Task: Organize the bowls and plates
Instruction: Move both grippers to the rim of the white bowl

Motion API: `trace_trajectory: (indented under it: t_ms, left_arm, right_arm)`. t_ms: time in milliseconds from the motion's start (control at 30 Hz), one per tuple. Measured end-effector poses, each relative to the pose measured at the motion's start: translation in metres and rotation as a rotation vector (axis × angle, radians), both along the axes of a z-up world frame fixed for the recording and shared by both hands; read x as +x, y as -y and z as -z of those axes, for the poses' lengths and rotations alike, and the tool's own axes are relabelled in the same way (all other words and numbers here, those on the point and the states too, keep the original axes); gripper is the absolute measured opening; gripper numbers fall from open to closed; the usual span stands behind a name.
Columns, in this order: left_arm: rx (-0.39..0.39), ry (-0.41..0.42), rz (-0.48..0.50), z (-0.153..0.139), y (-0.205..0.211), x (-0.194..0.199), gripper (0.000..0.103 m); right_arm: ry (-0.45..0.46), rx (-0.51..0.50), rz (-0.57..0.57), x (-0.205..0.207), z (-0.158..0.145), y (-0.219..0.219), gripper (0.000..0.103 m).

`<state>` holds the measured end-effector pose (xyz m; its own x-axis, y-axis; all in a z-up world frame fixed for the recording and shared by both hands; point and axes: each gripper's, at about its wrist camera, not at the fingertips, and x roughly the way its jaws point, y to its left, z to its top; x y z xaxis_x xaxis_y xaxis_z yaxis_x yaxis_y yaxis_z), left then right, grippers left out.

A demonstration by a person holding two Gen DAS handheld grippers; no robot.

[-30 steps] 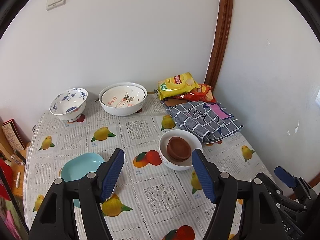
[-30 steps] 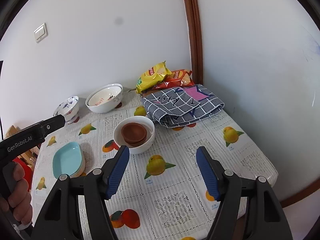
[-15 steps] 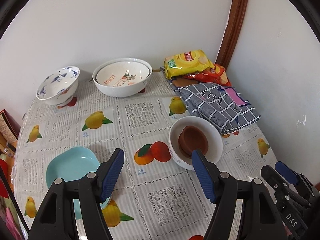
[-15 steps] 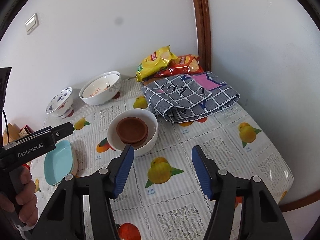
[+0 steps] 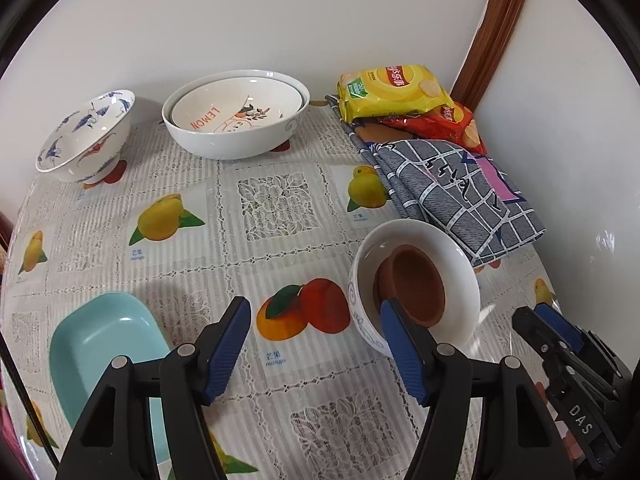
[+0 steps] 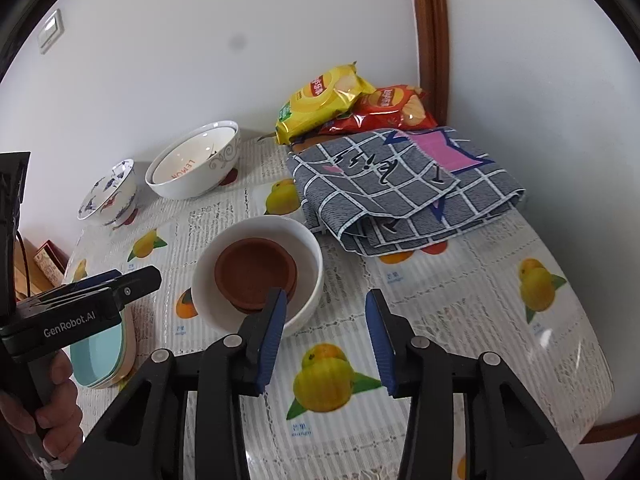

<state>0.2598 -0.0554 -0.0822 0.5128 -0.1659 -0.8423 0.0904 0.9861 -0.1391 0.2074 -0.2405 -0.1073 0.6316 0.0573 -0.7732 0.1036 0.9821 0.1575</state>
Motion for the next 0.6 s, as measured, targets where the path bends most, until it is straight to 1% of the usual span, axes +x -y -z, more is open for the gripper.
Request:
trace_trajectory:
  t_ms: [67, 267, 367, 433, 500, 567, 600]
  left_arm:
    - [-0.008, -0.013, 0.004, 0.005, 0.002, 0.006, 0.061]
    - [-0.017, -0.043, 0.007, 0.017, 0.008, 0.021, 0.058]
    - [-0.010, -0.059, 0.011, 0.024, 0.011, 0.029, 0.056]
    - [-0.011, -0.071, 0.013, 0.029, 0.013, 0.032, 0.055]
    - [-0.005, -0.083, 0.017, 0.034, 0.015, 0.036, 0.055]
    - [0.003, -0.094, 0.020, 0.039, 0.017, 0.038, 0.055]
    - [0.006, -0.100, 0.020, 0.042, 0.018, 0.040, 0.055]
  right_arm:
    - [-0.018, 0.004, -0.006, 0.010, 0.008, -0.001, 0.040]
    - [-0.056, 0.046, -0.020, 0.032, 0.025, 0.000, 0.034]
    - [-0.078, 0.033, -0.031, 0.042, 0.033, -0.002, 0.033]
    - [-0.089, 0.017, -0.033, 0.048, 0.037, -0.004, 0.030]
    - [-0.097, 0.010, -0.038, 0.053, 0.041, -0.005, 0.022]
    - [-0.111, 0.010, -0.034, 0.058, 0.046, -0.004, 0.021]
    - [-0.117, 0.010, -0.031, 0.060, 0.048, -0.004, 0.019]
